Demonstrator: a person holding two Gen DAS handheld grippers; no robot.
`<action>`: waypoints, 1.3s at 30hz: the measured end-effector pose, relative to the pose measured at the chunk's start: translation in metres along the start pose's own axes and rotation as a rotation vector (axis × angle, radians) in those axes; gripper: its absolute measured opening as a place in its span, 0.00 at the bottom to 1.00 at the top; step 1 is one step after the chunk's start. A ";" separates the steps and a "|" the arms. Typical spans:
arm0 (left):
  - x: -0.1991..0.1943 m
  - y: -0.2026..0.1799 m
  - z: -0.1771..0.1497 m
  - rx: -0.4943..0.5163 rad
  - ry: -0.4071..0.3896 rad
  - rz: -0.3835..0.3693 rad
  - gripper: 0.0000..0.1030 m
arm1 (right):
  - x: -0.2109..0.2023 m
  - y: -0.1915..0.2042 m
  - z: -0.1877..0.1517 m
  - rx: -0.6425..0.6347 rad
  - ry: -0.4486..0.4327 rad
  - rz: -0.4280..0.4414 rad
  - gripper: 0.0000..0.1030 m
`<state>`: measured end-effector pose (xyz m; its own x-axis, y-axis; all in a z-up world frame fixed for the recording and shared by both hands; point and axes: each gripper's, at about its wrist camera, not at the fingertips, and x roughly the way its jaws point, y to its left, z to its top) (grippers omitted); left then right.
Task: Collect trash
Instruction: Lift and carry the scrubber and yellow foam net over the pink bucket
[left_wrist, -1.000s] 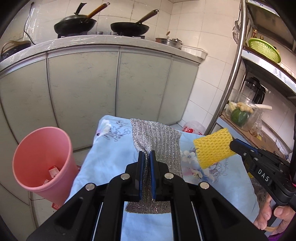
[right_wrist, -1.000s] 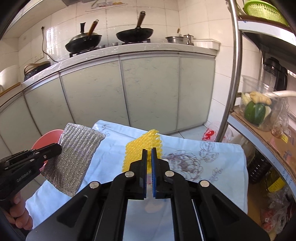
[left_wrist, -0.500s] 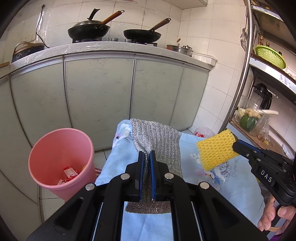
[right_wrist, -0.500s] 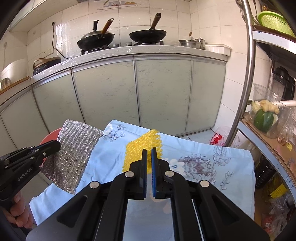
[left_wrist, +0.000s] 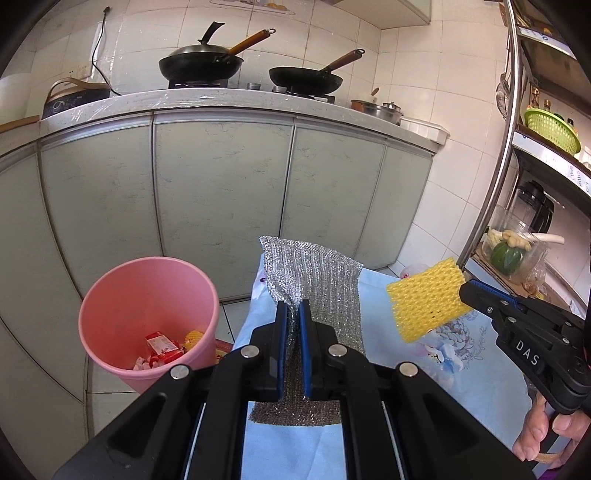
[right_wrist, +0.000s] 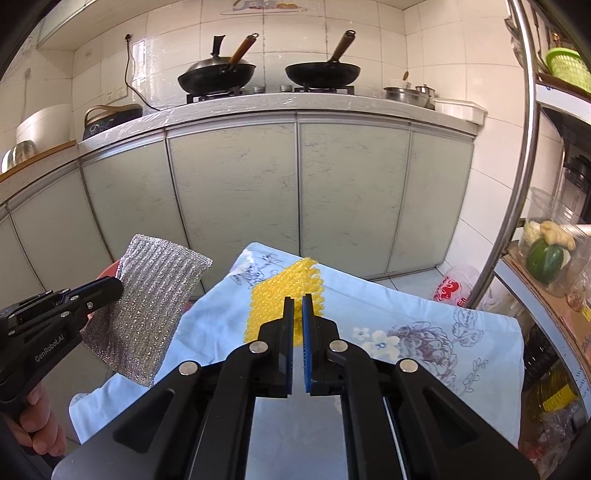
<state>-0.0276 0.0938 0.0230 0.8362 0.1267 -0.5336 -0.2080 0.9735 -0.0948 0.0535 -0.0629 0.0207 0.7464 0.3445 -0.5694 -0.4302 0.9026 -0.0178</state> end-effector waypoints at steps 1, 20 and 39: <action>0.000 0.002 0.000 -0.004 -0.001 0.003 0.06 | 0.001 0.003 0.001 -0.004 0.001 0.003 0.04; -0.003 0.058 0.004 -0.070 -0.024 0.053 0.06 | 0.030 0.059 0.019 -0.076 0.016 0.057 0.04; 0.003 0.110 0.005 -0.144 -0.022 0.153 0.06 | 0.060 0.120 0.034 -0.151 0.024 0.143 0.04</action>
<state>-0.0457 0.2025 0.0149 0.8002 0.2764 -0.5323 -0.4023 0.9056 -0.1345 0.0638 0.0750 0.0117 0.6612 0.4582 -0.5940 -0.6030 0.7957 -0.0574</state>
